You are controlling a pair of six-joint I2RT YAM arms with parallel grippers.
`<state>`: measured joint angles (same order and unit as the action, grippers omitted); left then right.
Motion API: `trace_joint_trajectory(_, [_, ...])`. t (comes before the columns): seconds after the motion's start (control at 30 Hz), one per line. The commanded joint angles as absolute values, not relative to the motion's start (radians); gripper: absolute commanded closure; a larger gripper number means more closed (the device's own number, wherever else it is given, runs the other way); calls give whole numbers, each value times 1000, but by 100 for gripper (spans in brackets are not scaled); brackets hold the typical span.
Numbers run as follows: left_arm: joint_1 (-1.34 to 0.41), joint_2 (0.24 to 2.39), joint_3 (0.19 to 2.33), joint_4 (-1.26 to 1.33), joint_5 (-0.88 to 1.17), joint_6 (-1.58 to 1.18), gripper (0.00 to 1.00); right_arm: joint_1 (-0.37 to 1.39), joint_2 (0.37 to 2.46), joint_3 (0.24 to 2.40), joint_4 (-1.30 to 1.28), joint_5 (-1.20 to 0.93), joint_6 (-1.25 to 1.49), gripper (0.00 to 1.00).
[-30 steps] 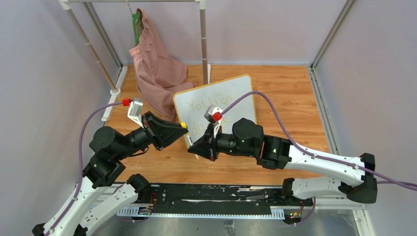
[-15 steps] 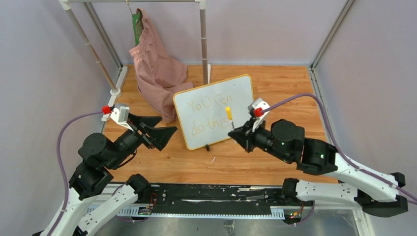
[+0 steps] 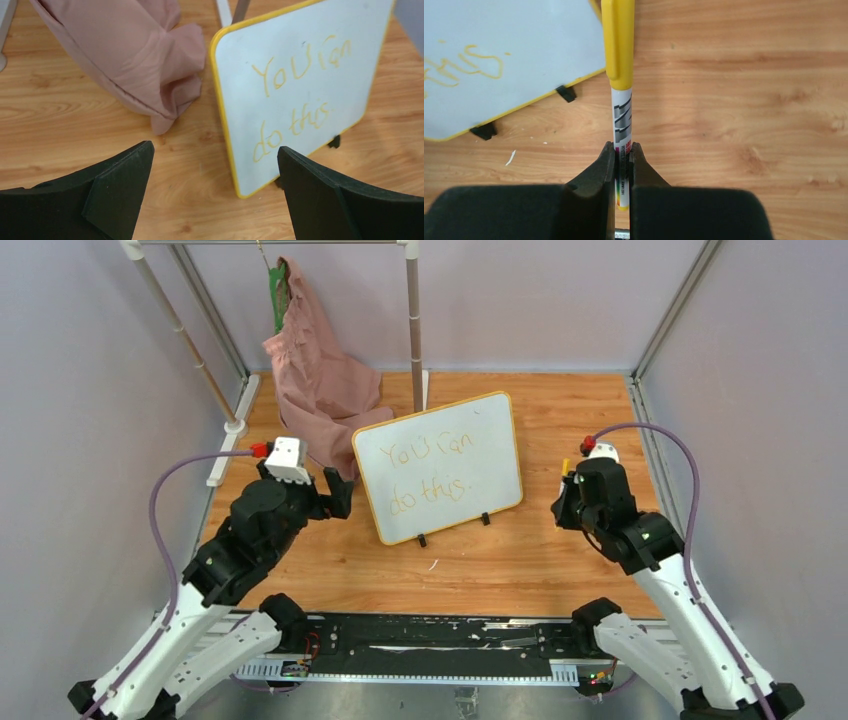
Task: Write a sentence on the whiteboard
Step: Place the whiteboard marker at the center of the board.
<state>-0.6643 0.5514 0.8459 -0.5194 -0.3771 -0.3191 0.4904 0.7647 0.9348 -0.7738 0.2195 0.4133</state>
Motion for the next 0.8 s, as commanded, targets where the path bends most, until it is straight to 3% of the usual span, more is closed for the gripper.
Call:
trace_joint_trajectory(0.0, [-667,632,879,-580,-461,-284,0,312,732,871,-819,76,471,100])
trace_joint_trajectory(0.3, [-667,547,736,-504,-375,-259,0,227,740,802,-818,152,392,100])
trace_joint_trajectory(0.77, [-669,391,699,-480,-349,-248,2,154,1039,887,-659,175,266,100])
